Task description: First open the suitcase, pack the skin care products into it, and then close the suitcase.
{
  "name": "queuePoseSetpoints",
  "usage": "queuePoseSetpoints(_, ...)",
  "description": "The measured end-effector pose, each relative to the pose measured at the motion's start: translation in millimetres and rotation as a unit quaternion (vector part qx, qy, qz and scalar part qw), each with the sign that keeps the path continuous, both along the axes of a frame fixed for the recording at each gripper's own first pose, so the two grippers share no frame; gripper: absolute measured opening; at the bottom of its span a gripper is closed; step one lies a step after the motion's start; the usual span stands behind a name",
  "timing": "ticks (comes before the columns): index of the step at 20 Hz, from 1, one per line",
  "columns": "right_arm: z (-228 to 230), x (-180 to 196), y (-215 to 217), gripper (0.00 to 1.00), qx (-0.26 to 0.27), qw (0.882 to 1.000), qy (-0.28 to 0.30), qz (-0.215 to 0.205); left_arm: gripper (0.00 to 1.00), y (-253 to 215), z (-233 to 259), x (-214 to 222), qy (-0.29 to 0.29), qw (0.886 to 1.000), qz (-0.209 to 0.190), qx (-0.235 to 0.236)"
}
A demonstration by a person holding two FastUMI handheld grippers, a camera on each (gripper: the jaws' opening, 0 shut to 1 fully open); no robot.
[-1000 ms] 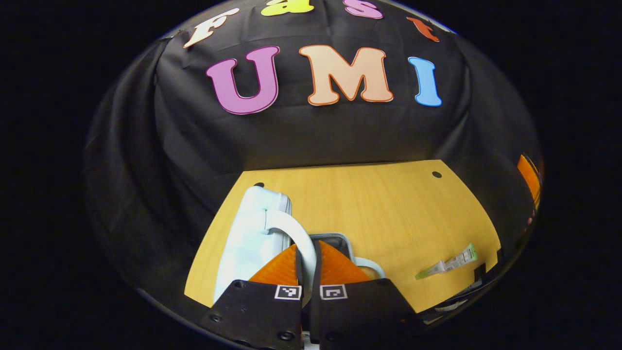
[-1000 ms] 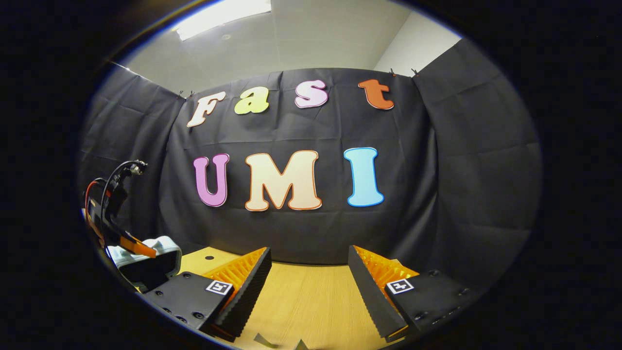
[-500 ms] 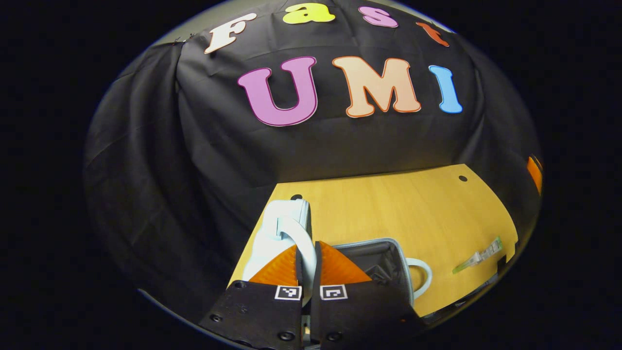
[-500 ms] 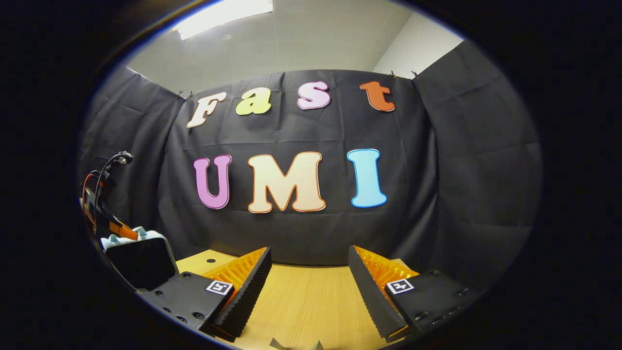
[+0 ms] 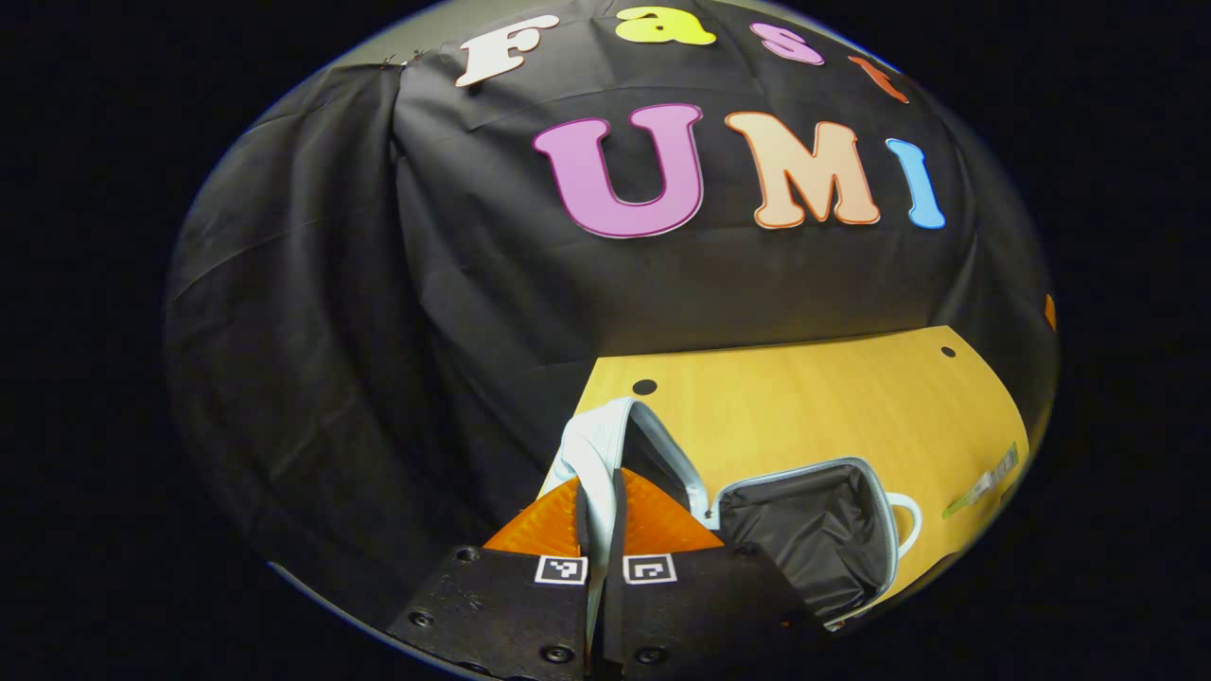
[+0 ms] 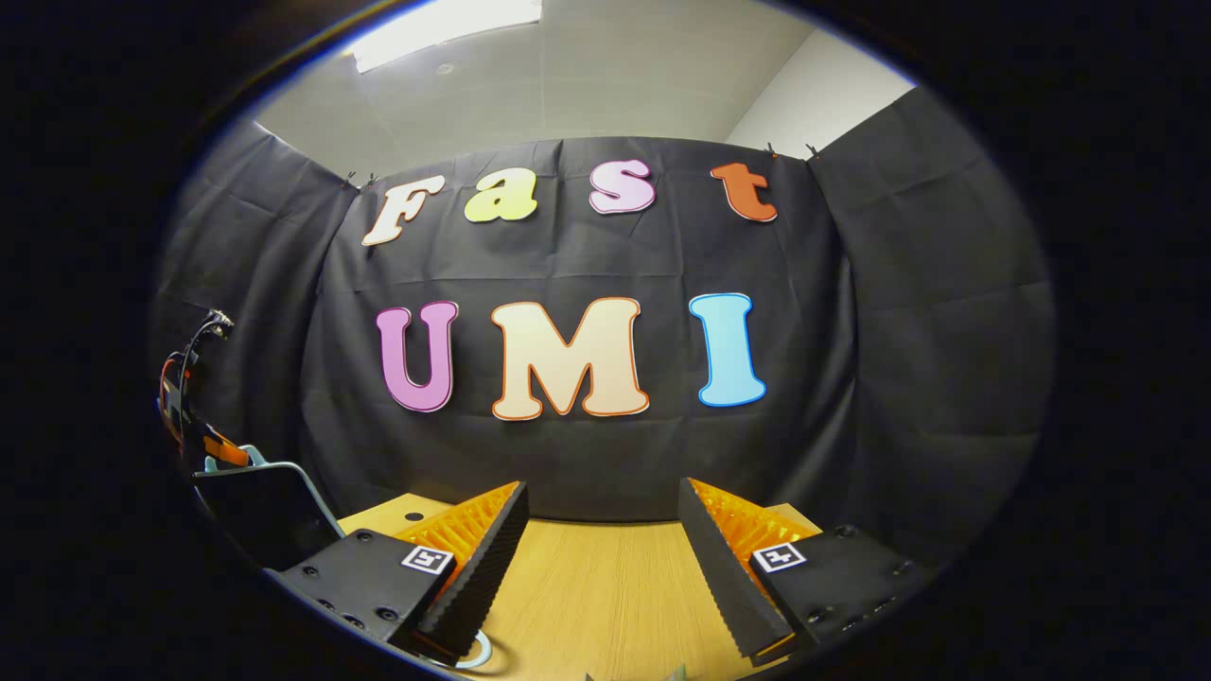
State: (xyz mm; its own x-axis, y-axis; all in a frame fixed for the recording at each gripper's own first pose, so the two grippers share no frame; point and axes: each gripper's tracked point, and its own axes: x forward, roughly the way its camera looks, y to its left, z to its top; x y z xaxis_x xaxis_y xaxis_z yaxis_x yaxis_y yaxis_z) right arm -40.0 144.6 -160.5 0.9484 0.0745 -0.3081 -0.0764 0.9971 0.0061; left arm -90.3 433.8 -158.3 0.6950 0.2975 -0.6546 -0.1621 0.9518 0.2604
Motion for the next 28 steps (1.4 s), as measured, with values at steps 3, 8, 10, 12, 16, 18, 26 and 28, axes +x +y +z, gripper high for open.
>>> queuePoseSetpoints(3,4.9,1.9,20.1,0.98,0.003,1.000,-0.004,0.005,0.00,33.9,-11.4,-7.1,-0.004,1.000,0.024,-0.008)
queuePoseSetpoints(8,8.0,6.3,42.7,0.98,-0.010,1.000,-0.013,0.012,0.00,87.4,-34.4,-19.4,-0.012,0.997,0.070,-0.012)
queuePoseSetpoints(10,6.2,6.0,46.5,0.98,-0.011,1.000,-0.008,0.013,0.00,99.7,-49.5,-26.1,-0.006,0.997,0.081,-0.019)
queuePoseSetpoints(12,6.6,6.4,50.0,0.98,-0.013,1.000,-0.007,0.013,0.00,113.8,-66.3,-34.0,0.002,0.995,0.096,-0.023)
queuePoseSetpoints(16,3.2,8.0,52.0,1.00,-0.019,1.000,-0.004,0.014,0.00,130.7,-103.9,-50.2,0.023,0.990,0.130,-0.043)
queuePoseSetpoints(18,1.7,9.0,52.2,1.00,-0.018,1.000,0.001,0.012,0.00,136.1,-125.4,-59.1,0.033,0.988,0.143,-0.049)
queuePoseSetpoints(26,11.0,10.8,48.7,1.00,-0.029,0.999,-0.011,0.010,0.32,154.1,-170.9,-61.0,-0.008,0.965,0.250,-0.080)
queuePoseSetpoints(28,11.4,10.6,48.0,0.98,-0.027,0.999,-0.011,0.013,0.55,153.0,-140.9,-48.8,-0.068,0.961,0.256,-0.077)
